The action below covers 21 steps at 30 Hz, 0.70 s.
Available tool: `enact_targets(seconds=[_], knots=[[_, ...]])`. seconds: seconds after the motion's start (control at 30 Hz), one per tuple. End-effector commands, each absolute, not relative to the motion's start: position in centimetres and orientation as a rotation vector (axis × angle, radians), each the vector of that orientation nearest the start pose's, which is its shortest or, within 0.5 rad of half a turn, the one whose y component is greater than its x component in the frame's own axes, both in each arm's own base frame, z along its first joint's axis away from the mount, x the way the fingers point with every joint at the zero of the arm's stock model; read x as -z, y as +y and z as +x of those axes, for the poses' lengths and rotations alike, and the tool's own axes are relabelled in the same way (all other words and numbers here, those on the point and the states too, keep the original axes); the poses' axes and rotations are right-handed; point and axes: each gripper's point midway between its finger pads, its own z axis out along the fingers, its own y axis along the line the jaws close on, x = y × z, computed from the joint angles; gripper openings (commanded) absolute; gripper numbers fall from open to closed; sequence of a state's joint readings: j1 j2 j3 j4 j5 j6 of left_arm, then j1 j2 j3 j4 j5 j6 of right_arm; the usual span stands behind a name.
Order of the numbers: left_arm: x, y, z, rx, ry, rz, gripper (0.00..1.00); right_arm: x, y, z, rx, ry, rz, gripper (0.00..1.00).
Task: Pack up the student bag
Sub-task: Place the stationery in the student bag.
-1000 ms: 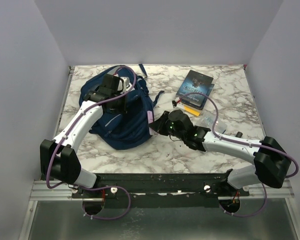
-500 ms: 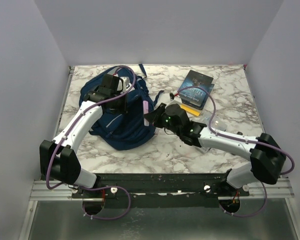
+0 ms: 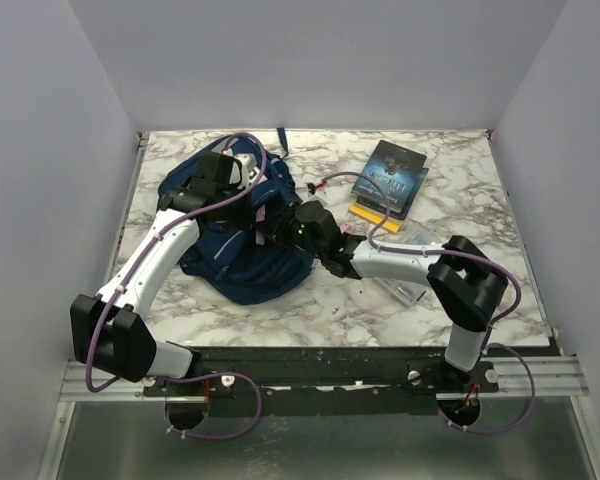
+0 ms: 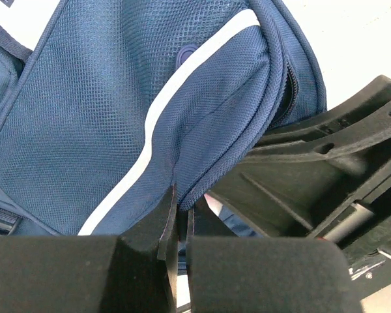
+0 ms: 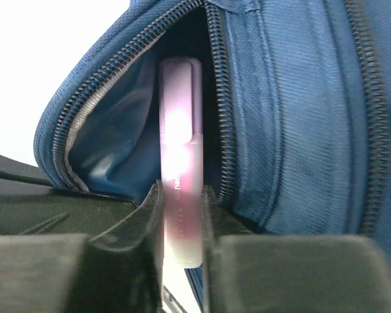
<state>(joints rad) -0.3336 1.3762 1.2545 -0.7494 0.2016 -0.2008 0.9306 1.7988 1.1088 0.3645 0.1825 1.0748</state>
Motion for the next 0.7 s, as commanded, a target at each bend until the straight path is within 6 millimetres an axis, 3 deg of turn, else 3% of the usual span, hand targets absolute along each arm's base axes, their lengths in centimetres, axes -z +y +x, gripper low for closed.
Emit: enact_targets(seconds=[0.0,0.2,0.33,0.53,0.67], knots=[[-21.3,-16.3,31.7,0.553,2.367,0.26,0.0,-18.6,46.1,32.4,-1.261,1.983,0.244,0.24],[-21.4,-16.1,31.9,0.546,2.365,0.253,0.0,-17.8,45.0,31.6,-1.222,2.005,0.198,0.56],[-21.4,-16.1,31.9,0.547,2.364,0.249,0.0,-18.5,44.2,31.5,-1.178,1.989,0.152,0.63],[-21.0,-15.8,32.1,0.533,2.376,0.238,0.0,-20.8,42.2,30.9,-1.091,1.96,0.057,0.57],[-20.7,-15.9,32.2,0.537,2.386,0.236,0.0,-20.5,37.7,31.5,-0.848,1.962,0.058,0.46]])
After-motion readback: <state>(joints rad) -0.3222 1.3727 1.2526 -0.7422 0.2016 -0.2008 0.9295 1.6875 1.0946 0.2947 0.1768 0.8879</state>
